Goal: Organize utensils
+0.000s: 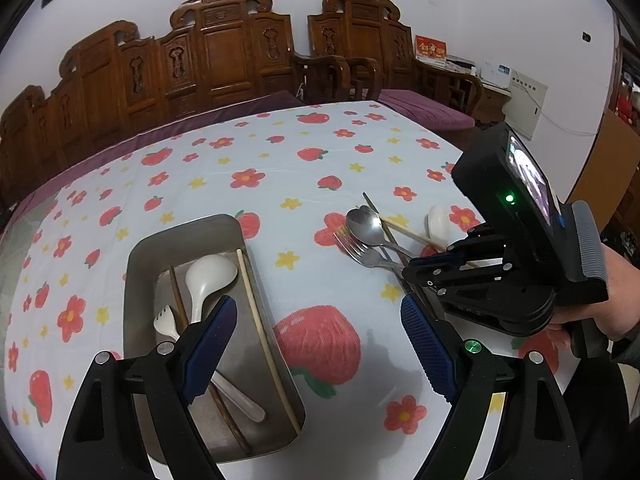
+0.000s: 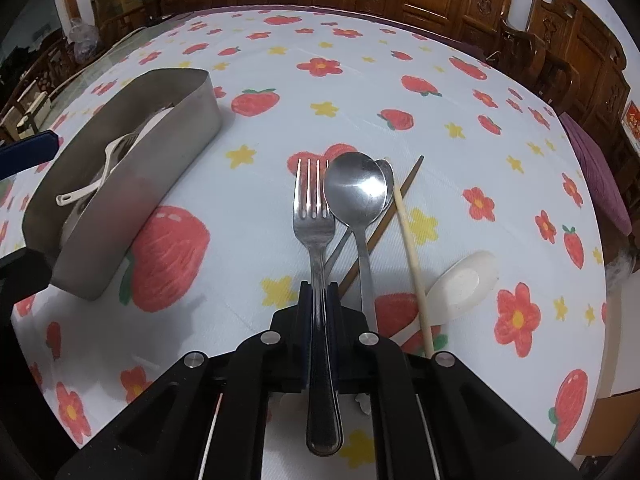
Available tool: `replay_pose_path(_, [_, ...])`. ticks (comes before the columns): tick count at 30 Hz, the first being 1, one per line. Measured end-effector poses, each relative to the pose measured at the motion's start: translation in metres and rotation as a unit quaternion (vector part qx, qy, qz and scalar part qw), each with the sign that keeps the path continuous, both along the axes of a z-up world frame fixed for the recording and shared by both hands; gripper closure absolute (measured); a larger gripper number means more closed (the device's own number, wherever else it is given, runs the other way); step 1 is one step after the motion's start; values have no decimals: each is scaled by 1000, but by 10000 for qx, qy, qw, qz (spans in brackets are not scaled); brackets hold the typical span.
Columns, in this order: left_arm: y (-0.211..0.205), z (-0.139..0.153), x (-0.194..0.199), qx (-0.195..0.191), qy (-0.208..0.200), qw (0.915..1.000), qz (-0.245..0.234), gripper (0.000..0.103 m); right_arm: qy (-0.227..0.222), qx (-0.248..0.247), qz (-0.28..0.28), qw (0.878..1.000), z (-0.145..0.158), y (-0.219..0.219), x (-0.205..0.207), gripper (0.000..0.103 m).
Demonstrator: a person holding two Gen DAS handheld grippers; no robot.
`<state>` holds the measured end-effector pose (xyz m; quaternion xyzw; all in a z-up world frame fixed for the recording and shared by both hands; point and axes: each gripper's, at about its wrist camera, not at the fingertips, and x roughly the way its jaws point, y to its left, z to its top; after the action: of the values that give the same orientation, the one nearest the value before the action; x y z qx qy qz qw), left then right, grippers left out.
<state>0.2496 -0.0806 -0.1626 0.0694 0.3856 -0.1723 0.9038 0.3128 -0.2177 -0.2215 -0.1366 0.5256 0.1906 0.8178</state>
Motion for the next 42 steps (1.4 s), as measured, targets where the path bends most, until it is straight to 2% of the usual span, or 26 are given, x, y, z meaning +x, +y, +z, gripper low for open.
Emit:
replay_pose_path(8, [0,0,0,-12,-1,10000,-13,22,32,-14,-47,10000,-4,2,5,94])
replay_pose_path(11, [-1,2,-3,10,-52,10000,-20,22,44,139,-54,9999,-1,0,1,95])
replay_pose_path(20, [-16,11,-14,165,-231,9996,-62,22,-372,985,-318,9939,42,-40,-28,95])
replay_pose_path(27, [-40,2,-9,346,-78,9994,-58,22,-686,909,-517,9921,59,-77,-46,95])
replay_pose_path(33, [-63,-14,9,27,257,9997,33,22,-794,739,-797,9909,50,-119,-61,95])
replay_pose_path(42, [-98,-42,54,-311,846,9957,219,48,-673,752,-1084,9890,26,-150,-64,95])
